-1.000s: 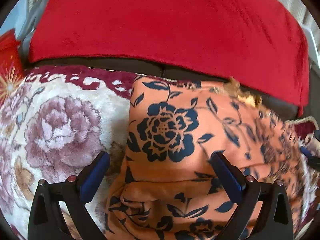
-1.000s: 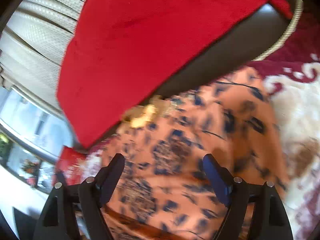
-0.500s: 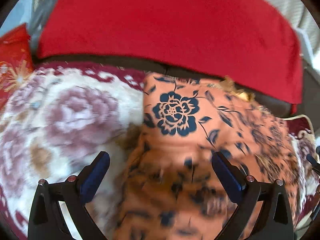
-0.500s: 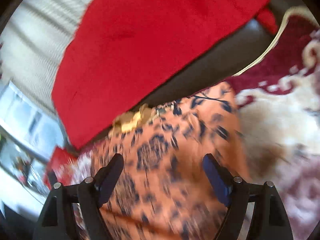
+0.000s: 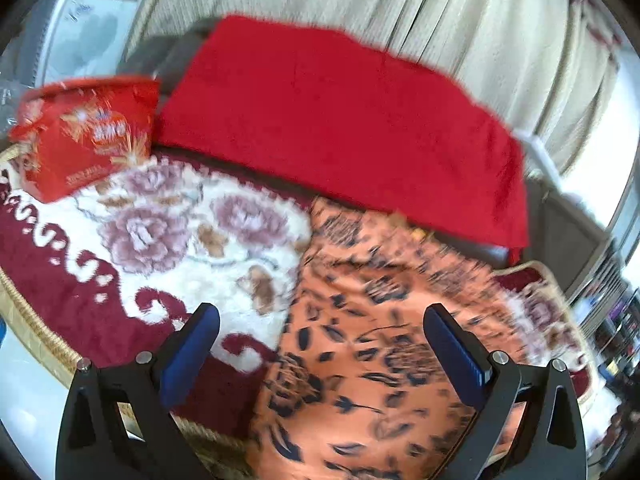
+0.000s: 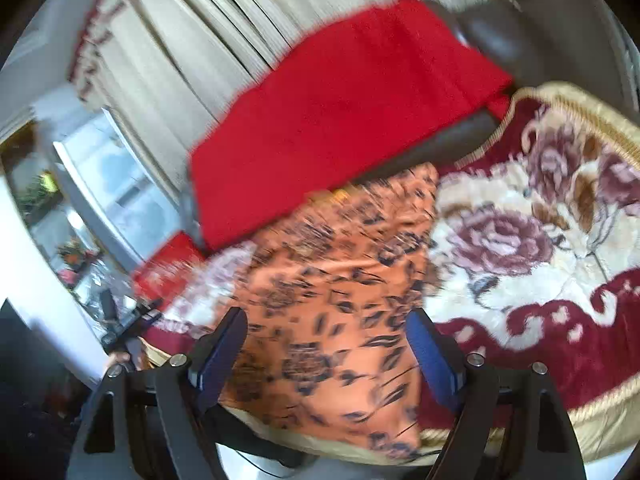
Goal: Fold small clothes
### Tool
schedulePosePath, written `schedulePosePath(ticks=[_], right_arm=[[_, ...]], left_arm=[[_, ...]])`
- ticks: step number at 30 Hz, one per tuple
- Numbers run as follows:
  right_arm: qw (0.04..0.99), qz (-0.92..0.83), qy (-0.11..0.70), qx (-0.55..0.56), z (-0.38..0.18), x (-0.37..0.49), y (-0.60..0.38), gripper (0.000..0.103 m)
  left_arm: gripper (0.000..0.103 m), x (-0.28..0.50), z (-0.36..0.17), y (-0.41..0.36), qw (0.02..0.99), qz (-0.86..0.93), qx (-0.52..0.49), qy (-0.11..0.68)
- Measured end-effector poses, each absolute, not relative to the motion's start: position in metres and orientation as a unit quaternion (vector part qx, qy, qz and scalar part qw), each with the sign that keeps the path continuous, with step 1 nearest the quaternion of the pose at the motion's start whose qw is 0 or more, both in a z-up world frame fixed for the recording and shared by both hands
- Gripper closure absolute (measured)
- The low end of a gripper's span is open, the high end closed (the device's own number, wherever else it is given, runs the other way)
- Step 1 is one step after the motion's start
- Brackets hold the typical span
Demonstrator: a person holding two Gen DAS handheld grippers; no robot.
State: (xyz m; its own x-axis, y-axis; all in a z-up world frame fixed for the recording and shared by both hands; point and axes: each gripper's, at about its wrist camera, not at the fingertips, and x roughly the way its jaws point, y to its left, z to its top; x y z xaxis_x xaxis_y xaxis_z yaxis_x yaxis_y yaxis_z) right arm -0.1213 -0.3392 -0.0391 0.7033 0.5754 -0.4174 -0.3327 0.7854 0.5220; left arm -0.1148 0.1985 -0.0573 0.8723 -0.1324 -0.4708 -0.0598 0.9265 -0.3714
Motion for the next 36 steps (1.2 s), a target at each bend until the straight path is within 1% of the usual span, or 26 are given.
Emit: schedulePosePath(ticks=[1,3,4,6,7,10,11,15,20,21,22,24,25,28,33,36], right_arm=[[0.904,0.254,0.278,0.204,-0.034,-0.136,-0.337,0.019],[0.902,0.268,0.274,0.199,-0.034,-0.149,-0.334,0.019],[0.897,0.264,0.292,0.200,-0.043,-0.148,-0.332,0.019],[0.878,0.245,0.352,0.214,-0.081,-0.134,-0.331,0.020],[0.867,0.246,0.371,0.224,-0.097,-0.127,-0.330,0.022],[0.841,0.230,0.424,0.245,-0.138,-0.111,-0.326,0.037],[0.837,0.230,0.431,0.248,-0.149,-0.107,-0.324,0.039],[0.825,0.209,0.461,0.252,-0.171,-0.100,-0.325,0.039],[0.819,0.210,0.468,0.256,-0.176,-0.098,-0.328,0.040],[0.817,0.209,0.471,0.258,-0.179,-0.098,-0.327,0.040],[0.816,0.210,0.471,0.259,-0.180,-0.098,-0.327,0.040],[0.815,0.211,0.472,0.261,-0.180,-0.098,-0.327,0.040],[0.815,0.212,0.473,0.261,-0.181,-0.099,-0.328,0.041],[0.813,0.208,0.482,0.252,-0.184,-0.099,-0.326,0.043],[0.813,0.198,0.489,0.248,-0.187,-0.102,-0.328,0.047],[0.827,0.167,0.483,0.235,-0.183,-0.107,-0.331,0.045]], left_arm=[[0.001,-0.128,-0.050,0.194,0.951,-0.036,-0.198,0.234],[0.001,-0.135,-0.051,0.187,0.951,-0.037,-0.197,0.236],[0.001,-0.135,-0.057,0.182,0.949,-0.032,-0.194,0.245],[0.001,-0.130,-0.077,0.180,0.941,-0.021,-0.200,0.273],[0.001,-0.128,-0.091,0.183,0.933,-0.015,-0.215,0.289],[0.002,-0.125,-0.126,0.197,0.902,0.001,-0.269,0.337],[0.002,-0.126,-0.138,0.202,0.893,0.002,-0.284,0.350],[0.002,-0.127,-0.163,0.208,0.874,0.017,-0.284,0.394],[0.003,-0.118,-0.175,0.200,0.869,0.012,-0.260,0.422],[0.006,-0.115,-0.179,0.197,0.865,0.007,-0.259,0.430],[0.014,-0.112,-0.182,0.197,0.862,0.005,-0.260,0.435],[0.023,-0.109,-0.191,0.195,0.853,0.000,-0.265,0.450],[0.025,-0.106,-0.194,0.193,0.850,0.002,-0.266,0.456],[0.029,-0.107,-0.198,0.193,0.846,0.003,-0.270,0.459],[0.029,-0.110,-0.197,0.194,0.846,0.003,-0.271,0.460],[0.029,-0.111,-0.197,0.195,0.847,0.008,-0.271,0.458]])
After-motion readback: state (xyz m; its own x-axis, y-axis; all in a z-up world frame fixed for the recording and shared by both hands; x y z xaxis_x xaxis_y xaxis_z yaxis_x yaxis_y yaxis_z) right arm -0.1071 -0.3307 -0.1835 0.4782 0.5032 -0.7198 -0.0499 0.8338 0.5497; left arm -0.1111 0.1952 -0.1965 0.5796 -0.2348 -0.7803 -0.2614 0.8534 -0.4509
